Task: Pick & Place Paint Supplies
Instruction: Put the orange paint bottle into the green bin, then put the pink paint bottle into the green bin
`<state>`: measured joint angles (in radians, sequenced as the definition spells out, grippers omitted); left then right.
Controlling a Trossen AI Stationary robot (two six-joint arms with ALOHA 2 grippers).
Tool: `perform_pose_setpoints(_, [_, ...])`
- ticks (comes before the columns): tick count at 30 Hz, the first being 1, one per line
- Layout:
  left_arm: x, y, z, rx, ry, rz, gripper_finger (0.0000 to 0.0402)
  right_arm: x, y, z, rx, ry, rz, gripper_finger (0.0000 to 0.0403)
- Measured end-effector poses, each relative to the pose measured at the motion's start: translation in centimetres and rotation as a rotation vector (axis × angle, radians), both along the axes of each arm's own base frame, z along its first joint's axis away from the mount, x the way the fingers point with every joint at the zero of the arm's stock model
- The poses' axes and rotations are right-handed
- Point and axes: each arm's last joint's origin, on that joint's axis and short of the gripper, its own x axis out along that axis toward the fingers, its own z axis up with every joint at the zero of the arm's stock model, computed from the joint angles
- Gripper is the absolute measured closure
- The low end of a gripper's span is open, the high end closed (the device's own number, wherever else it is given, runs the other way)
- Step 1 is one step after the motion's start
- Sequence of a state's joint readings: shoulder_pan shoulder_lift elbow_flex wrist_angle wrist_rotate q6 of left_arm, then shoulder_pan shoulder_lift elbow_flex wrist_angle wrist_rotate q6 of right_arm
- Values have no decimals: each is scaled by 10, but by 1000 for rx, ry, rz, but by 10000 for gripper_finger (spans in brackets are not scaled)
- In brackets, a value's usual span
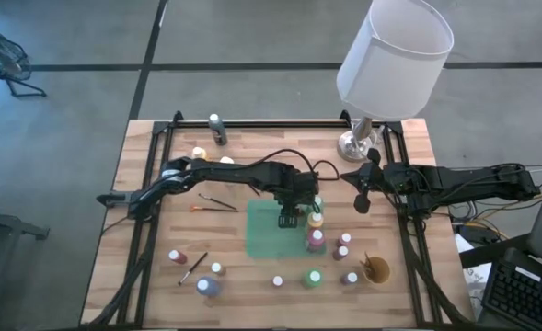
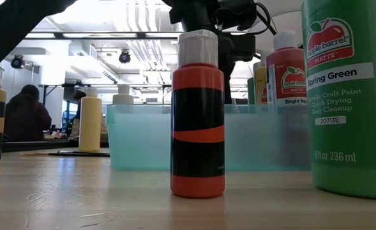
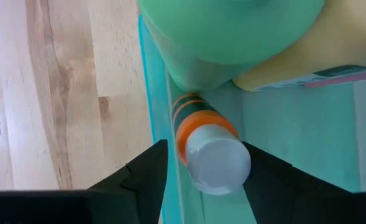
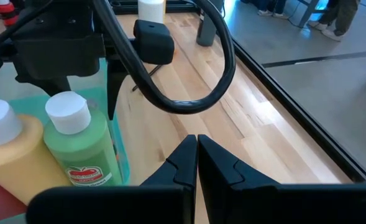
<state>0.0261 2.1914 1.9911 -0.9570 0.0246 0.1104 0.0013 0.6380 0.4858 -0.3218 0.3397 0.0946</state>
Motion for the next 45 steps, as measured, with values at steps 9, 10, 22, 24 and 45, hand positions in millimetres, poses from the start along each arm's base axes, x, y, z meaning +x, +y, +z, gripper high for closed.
perform_pose_setpoints(9, [1, 1, 6, 2, -18, 0, 188, 0, 0, 0, 3, 3, 0, 394])
perform_pose_setpoints(10, [2, 1, 8, 3, -24, -3, 185, 0, 0, 0, 4, 3, 1, 394])
perform_pose_setpoints(22, [-17, 0, 43, 19, 115, -56, 180, 0, 0, 0, 3, 4, 7, 394])
perform_pose_setpoints(24, [-20, 0, 48, 22, 129, -67, 182, 0, 0, 0, 3, 3, 7, 394])
perform_pose_setpoints(45, [-82, -3, 116, 48, -110, -94, 211, 7, 21, 36, 149, 21, 147, 387])
